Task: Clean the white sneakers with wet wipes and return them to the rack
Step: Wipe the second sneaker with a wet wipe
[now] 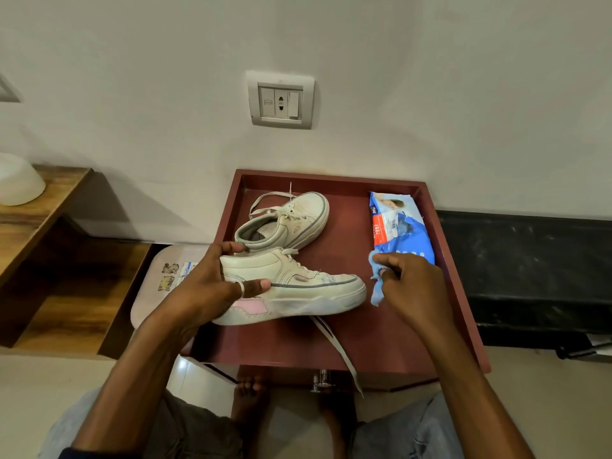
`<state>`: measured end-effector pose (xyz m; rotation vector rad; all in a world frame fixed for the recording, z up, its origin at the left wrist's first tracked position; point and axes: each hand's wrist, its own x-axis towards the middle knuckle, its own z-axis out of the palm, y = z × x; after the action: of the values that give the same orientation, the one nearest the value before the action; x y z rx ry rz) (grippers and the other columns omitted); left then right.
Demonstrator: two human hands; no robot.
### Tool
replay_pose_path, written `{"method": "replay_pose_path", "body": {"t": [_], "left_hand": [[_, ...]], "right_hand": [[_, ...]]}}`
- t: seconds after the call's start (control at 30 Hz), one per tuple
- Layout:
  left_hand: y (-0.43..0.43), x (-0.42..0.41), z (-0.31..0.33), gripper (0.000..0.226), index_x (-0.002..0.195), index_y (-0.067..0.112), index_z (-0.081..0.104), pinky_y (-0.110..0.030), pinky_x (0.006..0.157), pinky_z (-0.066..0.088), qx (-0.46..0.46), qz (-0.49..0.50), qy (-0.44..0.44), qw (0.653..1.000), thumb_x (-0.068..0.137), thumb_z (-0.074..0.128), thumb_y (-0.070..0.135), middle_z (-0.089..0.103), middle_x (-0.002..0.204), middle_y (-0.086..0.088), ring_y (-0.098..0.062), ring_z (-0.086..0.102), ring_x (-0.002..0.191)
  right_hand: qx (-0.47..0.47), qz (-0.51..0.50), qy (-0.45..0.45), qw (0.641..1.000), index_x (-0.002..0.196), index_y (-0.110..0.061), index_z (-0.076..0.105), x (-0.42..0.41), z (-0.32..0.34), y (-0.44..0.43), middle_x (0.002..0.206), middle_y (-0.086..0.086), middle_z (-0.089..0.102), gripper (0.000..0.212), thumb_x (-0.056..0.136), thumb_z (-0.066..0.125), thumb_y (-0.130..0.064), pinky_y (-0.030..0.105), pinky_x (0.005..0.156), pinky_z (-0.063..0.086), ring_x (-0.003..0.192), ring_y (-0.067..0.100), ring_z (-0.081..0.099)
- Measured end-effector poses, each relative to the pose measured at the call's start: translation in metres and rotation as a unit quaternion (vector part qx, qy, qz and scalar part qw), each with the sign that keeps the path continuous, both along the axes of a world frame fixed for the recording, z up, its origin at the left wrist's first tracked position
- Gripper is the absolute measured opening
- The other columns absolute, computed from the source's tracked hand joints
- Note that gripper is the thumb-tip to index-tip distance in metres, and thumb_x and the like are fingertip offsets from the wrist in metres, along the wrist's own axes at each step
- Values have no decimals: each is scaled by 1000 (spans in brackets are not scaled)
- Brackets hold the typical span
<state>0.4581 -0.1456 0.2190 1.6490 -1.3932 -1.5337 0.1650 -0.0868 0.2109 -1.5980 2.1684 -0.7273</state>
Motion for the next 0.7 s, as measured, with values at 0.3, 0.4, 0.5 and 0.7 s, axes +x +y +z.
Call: {"method": "replay_pose_path", "body": {"t": [0.3,0.4,0.5,0.7], "left_hand": [[1,-2,-3,80,122,32,53,-43,92,59,-9,-19,5,1000,52,92,34,72,115,1,-19,72,102],[1,-1,-3,80,122,33,53,-44,93,59,-15,-30,2,999,53,93,37,72,116,2,-18,72,103],[1,-1,-4,81,123,33,53,-42,93,59,-24,-35,-3,999,53,92,39,70,116,4,-17,71,103],[0,1,-8,78,121,36,54,-44,93,59,-19,-26,5,999,55,95,42,72,116,3,-18,72,102]], "right_hand": [[-88,158,69,981,111,-13,74,83,-9,5,102,1,66,40,75,70,4,35,73,53,94,20,57],[-68,121,98,985,108,-11,74,62,-12,0,90,5,66,27,83,68,-1,36,63,51,82,24,60],[-41,46,96,994,91,-8,76,28,-13,-3,79,7,67,16,94,61,-13,31,61,46,72,24,64],[-117,122,78,982,100,-10,76,82,-4,15,94,4,72,28,76,72,4,34,72,57,82,22,66]]}}
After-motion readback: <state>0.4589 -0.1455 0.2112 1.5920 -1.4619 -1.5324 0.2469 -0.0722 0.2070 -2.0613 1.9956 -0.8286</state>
